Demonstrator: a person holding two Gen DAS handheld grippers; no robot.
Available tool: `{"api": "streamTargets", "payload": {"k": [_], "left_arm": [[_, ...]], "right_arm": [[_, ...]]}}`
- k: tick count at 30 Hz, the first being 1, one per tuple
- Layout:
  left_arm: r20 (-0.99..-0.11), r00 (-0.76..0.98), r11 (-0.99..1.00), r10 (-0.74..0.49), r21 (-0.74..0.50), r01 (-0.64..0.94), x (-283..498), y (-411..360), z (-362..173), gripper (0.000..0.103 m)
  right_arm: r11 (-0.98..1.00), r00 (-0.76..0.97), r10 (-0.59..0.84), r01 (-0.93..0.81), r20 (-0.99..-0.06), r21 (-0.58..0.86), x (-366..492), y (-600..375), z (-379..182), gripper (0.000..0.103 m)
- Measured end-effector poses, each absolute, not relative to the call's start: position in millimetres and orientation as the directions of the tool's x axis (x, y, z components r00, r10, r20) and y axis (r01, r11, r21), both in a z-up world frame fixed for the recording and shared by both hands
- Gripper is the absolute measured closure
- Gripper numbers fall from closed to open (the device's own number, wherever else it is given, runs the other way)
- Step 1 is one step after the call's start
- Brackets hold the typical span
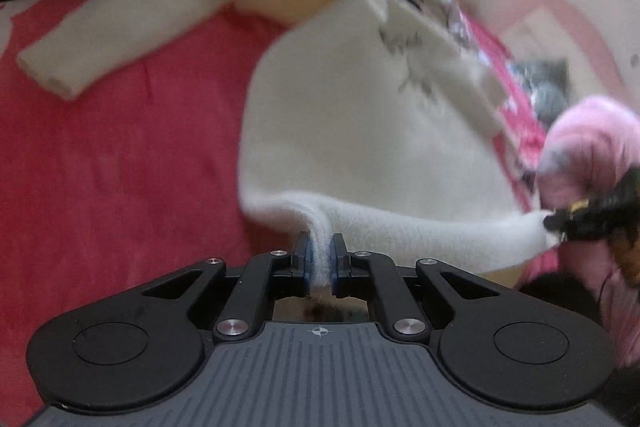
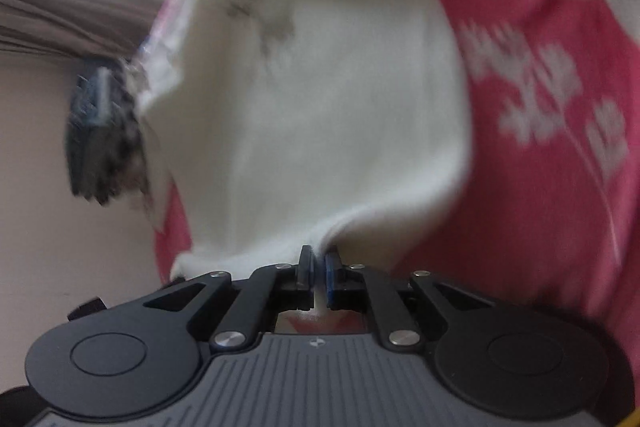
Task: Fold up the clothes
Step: 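Lower the fleece onto the bed and open both grippers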
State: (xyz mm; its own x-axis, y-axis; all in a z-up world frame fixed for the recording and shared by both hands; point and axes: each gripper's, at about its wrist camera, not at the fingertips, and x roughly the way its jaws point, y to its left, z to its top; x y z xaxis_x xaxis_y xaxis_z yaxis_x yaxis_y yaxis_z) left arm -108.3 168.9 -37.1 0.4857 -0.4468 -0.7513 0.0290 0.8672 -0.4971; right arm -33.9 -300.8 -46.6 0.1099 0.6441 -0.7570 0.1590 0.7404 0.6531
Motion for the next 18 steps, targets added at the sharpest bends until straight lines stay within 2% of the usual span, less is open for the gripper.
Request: {"api": "streamTargets", "payload": {"k": [3, 5, 8, 11, 12, 18], "left_arm": [[-0.781, 0.411, 0.869, -0.470, -0.490, 0.063, -112, 169, -46, 0.095], [-0.797, 0.373, 0.873, -0.475, -0.482, 0.082, -114, 173, -46, 0.095], [-0.800, 0.374, 0.877, -0.468, -0.472, 0.088, -119, 187, -36, 0.093], [-0.779, 0.423, 0.871, -0.462, -0.489, 0.050, -120, 205, -26, 0.087], [-0.770, 0.451, 0.871, -0.451, -0.490, 0.035, -118, 208, -24, 0.082], [-0.757, 0.510, 0.884, -0.408, -0.468, 0.014, -87, 193, -40, 0.076]], "right_arm": [[0.763, 0.023, 0.619, 0.220, -0.785, 0.608, -56, -304, -51, 0.087], [0.774, 0.025, 0.598, 0.241, -0.801, 0.585, -72, -315, -37, 0.074], [0.759, 0.129, 0.592, 0.240, -0.795, 0.605, -78, -332, -12, 0.063], [0.753, 0.197, 0.566, 0.271, -0.800, 0.599, -75, -346, -10, 0.050], [0.753, 0.212, 0.554, 0.284, -0.805, 0.594, -73, -350, -12, 0.050], [0.808, 0.174, 0.486, 0.283, -0.856, 0.517, -38, -348, -56, 0.050]]}}
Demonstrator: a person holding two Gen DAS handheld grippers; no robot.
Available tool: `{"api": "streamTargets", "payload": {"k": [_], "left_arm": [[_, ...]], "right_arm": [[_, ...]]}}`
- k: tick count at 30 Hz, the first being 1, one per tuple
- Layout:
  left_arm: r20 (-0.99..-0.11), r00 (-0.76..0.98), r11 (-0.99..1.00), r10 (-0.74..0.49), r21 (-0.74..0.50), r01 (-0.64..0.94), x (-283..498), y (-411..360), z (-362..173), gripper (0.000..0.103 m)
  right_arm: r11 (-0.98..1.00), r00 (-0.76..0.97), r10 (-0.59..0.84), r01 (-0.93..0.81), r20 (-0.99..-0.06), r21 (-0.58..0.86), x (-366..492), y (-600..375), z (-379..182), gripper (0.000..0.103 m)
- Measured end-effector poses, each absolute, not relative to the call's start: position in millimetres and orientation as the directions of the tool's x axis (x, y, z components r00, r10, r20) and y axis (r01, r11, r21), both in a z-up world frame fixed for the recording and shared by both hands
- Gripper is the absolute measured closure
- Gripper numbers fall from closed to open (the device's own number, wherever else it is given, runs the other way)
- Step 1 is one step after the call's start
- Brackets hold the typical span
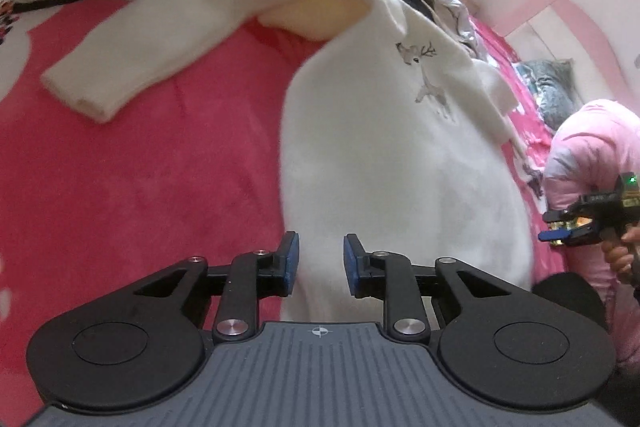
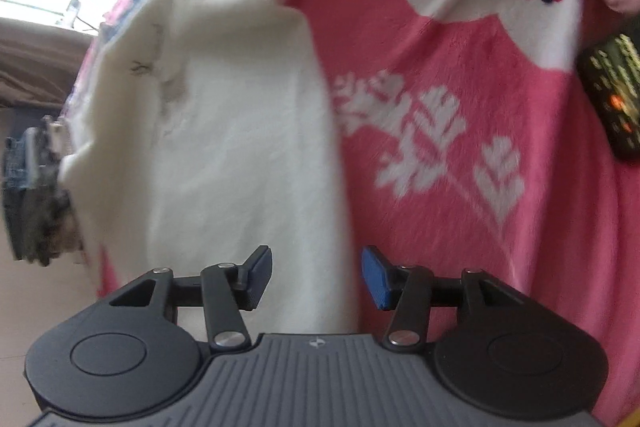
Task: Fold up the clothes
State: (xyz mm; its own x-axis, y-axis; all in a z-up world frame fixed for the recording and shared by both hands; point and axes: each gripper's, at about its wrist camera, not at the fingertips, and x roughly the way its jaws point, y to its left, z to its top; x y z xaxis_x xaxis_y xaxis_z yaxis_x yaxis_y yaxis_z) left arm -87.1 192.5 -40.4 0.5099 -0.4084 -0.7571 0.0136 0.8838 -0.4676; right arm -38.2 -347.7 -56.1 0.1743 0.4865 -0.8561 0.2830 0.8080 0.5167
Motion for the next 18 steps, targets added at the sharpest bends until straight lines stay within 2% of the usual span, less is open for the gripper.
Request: {"api": "streamTargets", "payload": {"k": [5, 11, 15, 18], "left_arm": [[-0.779, 0.506, 0.909, -0.370, -0.416, 0.023, -74, 177, -59, 0.074], [-0.792, 0.495, 0.915, -0.358, -0.403, 0.017, -74, 180, -70, 0.070], [-0.790, 0.437, 0.889, -0.431, -0.456, 0.053, -87, 179, -72, 0.069], [-0.804, 0.366, 0.882, -0.469, -0.446, 0.152, -101, 165, -71, 0.069]], "right_arm": [[0.794, 0.131, 0.523, 0.283, -0.842, 0.538, -30, -348, -84, 0.053], [0.804, 0.061, 0.554, 0.218, -0.830, 0.553, -36, -332, -87, 0.054], [0.784, 0.015, 0.590, 0.232, -0.808, 0.577, -37, -329, -93, 0.054], [0.763, -0.002, 0.616, 0.249, -0.788, 0.596, -39, -330, -97, 0.054]]}}
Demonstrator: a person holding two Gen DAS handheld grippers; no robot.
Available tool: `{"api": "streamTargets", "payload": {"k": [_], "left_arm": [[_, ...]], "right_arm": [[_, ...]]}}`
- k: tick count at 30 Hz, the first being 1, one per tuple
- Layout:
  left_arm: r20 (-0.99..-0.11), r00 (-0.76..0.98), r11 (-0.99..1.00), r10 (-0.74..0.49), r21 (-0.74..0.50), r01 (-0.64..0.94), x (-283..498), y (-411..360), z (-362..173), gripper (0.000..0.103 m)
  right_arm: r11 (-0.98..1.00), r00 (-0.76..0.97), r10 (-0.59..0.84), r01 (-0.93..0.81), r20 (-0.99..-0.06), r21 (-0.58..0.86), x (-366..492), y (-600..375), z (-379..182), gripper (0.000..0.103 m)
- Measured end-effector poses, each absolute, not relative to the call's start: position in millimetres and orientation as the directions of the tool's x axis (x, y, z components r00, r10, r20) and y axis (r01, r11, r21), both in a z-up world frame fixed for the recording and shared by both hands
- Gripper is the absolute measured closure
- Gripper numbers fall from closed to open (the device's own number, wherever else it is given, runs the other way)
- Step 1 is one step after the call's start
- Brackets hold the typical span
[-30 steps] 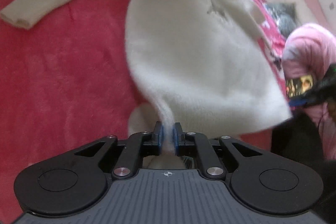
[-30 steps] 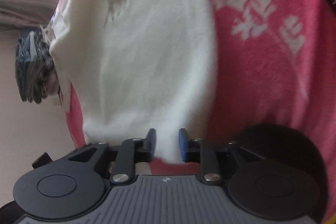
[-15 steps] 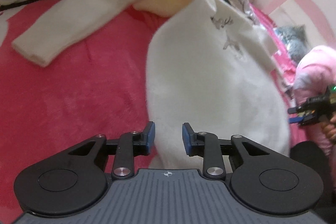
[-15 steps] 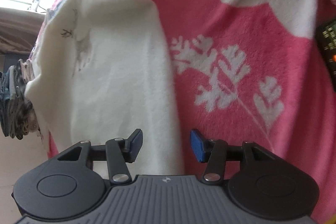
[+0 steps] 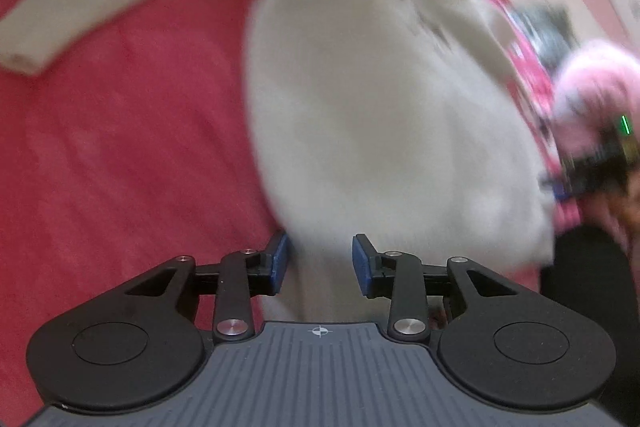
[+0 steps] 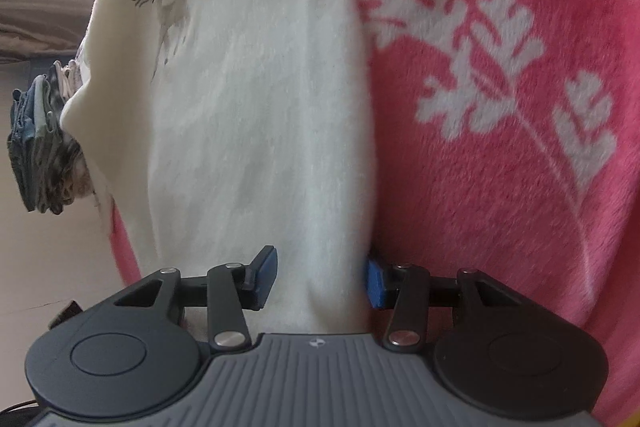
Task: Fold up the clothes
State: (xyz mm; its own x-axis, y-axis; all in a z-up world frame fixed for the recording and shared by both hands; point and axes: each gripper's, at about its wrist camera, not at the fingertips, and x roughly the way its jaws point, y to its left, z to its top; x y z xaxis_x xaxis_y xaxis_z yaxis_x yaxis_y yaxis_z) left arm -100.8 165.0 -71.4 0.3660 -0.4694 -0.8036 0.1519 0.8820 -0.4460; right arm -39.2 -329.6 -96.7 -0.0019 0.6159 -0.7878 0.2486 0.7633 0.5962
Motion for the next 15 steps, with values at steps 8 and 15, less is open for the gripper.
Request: {"api": "streamTargets", "payload": {"k": [8, 15], "left_arm": [[-0.803, 0.394, 0.890, -0.446, -0.444, 0.103, -106, 163, -75, 0.069], [-0.798, 0.385, 0.878, -0.464, -0.473, 0.077, -99, 165, -84, 0.069]], "right_arm": [[0.754, -0.042, 0.634, 0.256, -0.772, 0.605, -40, -324, -101, 0.054], [0.747, -0.095, 0.651, 0.252, -0.753, 0.615, -43, -314, -108, 0.053]]}}
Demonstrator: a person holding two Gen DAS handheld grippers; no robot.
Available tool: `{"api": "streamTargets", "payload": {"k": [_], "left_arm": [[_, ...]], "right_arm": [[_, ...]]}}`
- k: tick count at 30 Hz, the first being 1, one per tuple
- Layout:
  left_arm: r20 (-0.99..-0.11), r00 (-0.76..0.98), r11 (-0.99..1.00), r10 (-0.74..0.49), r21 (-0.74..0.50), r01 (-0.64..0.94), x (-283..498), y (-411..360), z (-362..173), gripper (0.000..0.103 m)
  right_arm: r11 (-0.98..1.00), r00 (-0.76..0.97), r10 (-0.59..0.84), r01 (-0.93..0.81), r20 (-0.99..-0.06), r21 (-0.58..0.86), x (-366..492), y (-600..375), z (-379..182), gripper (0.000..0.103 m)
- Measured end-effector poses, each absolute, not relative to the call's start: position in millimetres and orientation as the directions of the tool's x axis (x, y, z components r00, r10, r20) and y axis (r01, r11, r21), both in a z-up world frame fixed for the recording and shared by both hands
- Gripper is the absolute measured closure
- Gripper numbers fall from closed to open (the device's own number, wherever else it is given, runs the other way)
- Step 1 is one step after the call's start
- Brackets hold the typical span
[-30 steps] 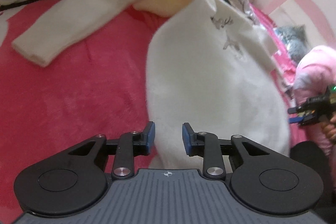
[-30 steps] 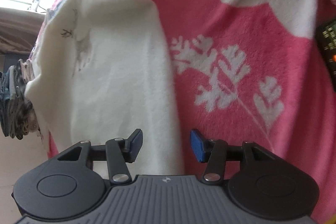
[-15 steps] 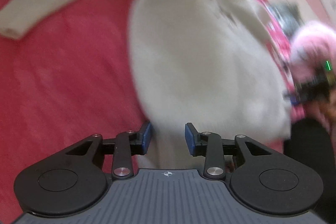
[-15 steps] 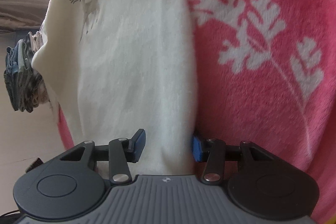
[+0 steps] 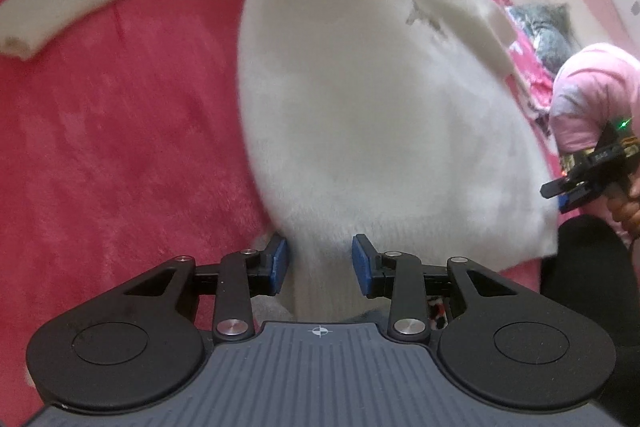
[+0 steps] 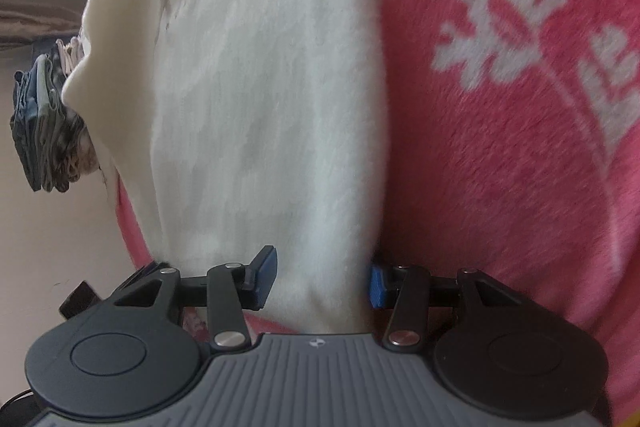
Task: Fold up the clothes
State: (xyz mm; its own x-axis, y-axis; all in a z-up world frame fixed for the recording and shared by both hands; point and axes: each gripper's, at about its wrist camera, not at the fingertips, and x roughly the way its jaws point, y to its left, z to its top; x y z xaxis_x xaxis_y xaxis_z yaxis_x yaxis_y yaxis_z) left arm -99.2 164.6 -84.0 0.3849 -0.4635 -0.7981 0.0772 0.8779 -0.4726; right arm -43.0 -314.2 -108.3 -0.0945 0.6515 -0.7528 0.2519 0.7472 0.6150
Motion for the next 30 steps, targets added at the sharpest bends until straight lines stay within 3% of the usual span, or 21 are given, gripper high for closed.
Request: {"api": "streamTargets", "payload": {"k": [4, 6, 7, 15, 16, 17, 19, 30], "left_arm": [[-0.780, 0.383, 0.852, -0.496, -0.522, 0.039, -97, 167, -91, 0.071], [-0.775, 0.382, 0.844, -0.503, -0.535, 0.025, -96, 168, -93, 0.086], [-0.773, 0.381, 0.840, -0.508, -0.543, 0.018, -95, 170, -94, 0.088], [-0.757, 0.371, 0.813, -0.538, -0.583, -0.009, -94, 172, -100, 0.094], [-0.755, 0.370, 0.814, -0.541, -0.581, 0.005, -94, 169, -99, 0.095], [-0.753, 0.369, 0.815, -0.545, -0.579, 0.024, -94, 167, -97, 0.096], [-0.743, 0.364, 0.808, -0.562, -0.586, 0.053, -93, 163, -92, 0.097], [-0.677, 0.185, 0.700, -0.713, -0.670, 0.245, -76, 111, -63, 0.097]], "right_arm": [[0.771, -0.113, 0.627, 0.228, -0.770, 0.595, -48, -306, -100, 0.055], [0.781, -0.110, 0.612, 0.234, -0.783, 0.578, -52, -302, -97, 0.058], [0.787, -0.108, 0.604, 0.238, -0.790, 0.569, -54, -301, -97, 0.060], [0.727, -0.039, 0.647, 0.334, -0.762, 0.600, -81, -294, -108, 0.059], [0.722, -0.019, 0.646, 0.339, -0.763, 0.603, -85, -295, -109, 0.065], [0.742, -0.006, 0.625, 0.315, -0.781, 0.591, -88, -293, -106, 0.082], [0.773, 0.027, 0.593, 0.261, -0.805, 0.578, -92, -290, -97, 0.091], [0.876, 0.097, 0.472, 0.064, -0.877, 0.478, -66, -333, -6, 0.093]]}}
